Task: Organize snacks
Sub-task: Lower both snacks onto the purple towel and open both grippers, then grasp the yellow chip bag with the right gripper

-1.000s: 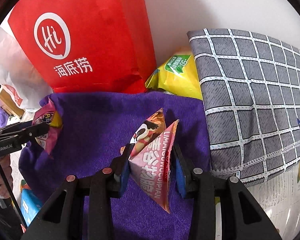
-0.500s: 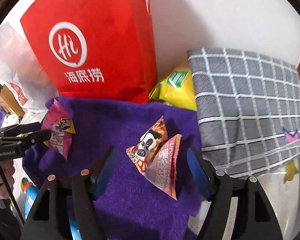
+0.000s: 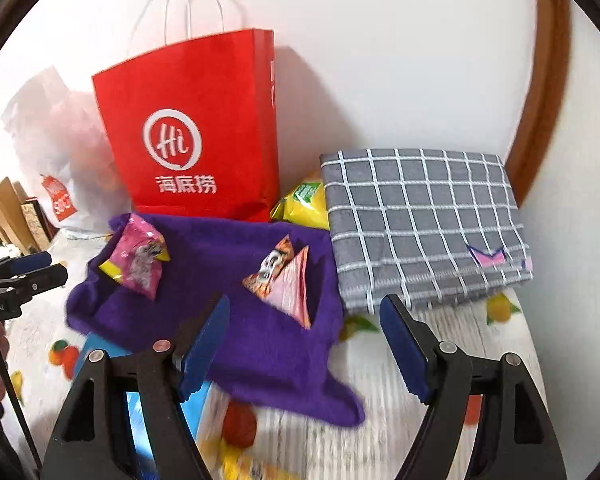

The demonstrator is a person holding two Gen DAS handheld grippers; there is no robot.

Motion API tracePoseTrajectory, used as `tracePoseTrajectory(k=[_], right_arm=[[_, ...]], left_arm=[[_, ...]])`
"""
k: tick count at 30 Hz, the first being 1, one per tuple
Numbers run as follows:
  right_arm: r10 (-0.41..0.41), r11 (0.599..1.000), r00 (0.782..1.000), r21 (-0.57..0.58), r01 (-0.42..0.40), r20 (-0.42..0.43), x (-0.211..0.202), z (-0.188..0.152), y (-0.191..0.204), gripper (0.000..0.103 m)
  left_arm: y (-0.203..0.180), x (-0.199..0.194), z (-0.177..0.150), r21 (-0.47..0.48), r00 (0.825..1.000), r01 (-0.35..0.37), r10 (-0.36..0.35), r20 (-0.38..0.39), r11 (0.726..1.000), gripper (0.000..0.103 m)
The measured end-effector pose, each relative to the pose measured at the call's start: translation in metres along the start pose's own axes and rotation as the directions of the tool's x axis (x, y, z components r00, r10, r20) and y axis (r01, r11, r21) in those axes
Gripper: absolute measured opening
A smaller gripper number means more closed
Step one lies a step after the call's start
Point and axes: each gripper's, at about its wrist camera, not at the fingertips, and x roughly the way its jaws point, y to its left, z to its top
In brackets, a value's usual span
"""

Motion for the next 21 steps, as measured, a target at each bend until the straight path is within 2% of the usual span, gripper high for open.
tracePoseTrajectory(k=[3,6,8,13,21], right_arm=[[0.001,1.0,1.0,0.031,-0.001,0.011,-0.018,-0.015,-0.003,0.077],[-0.042,0.998,0.998,0.049,0.04,0.043,-0.036,-0.031,-0.004,0.077],[-0.022,0.998,0.999,0.057,0.019,0.041,-0.046,-0.043,-0.005,0.077],[0.021,0.998,1.0,0.055,-0.021,-0.001,-0.061,-0.068,-0.005,0.077],[0.045,0.998,0.999,0.05,-0.044,-0.017,-0.082,-0.101,0.002,0.077]], left_arm=[[-0.004,-0.023,-0.014,-0.022,1.0,-0.004,0.005,0.024,1.0,0.074],[-0.006,-0.04,-0.024,-0.034,0.999,-0.029,0.03,0.035,0.999,0.074],[-0.007,-0.051,-0.032,-0.033,0.998,-0.055,0.056,0.033,0.998,0.074],[-0.01,-0.071,-0.05,-0.047,0.999,-0.031,0.032,0.011,0.998,0.074],[-0.012,-0.089,-0.075,-0.063,1.0,-0.022,0.022,0.001,0.998,0.074]])
